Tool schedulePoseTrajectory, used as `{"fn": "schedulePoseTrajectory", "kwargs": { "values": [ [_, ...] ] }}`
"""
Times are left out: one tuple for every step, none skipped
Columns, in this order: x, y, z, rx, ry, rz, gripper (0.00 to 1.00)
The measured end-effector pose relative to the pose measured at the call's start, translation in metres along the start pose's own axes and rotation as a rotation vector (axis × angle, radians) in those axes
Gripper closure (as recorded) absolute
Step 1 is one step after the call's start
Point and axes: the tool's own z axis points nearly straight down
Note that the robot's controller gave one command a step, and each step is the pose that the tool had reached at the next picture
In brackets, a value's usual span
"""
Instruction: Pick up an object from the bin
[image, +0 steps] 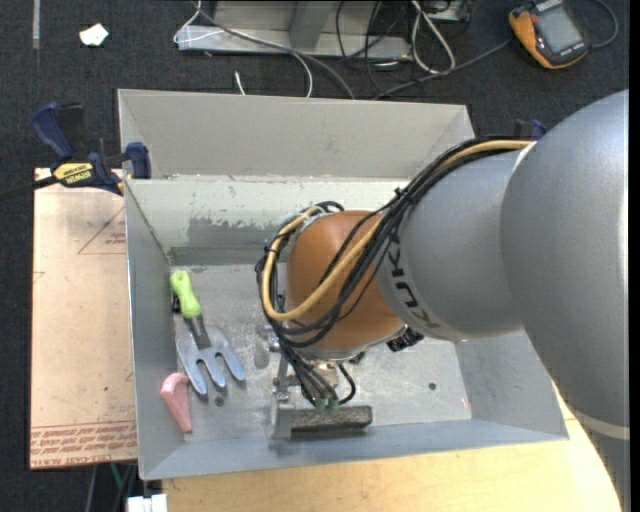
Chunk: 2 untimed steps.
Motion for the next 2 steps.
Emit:
{"fn": "schedulePoseTrajectory", "kwargs": {
  "values": [
    [-0.002,-0.001,-0.004,-0.002,-0.007,0.004,0.00],
    [-0.025,-0.058,0.055,-0.008,-0.005,0.044,0.00]
  ]
}}
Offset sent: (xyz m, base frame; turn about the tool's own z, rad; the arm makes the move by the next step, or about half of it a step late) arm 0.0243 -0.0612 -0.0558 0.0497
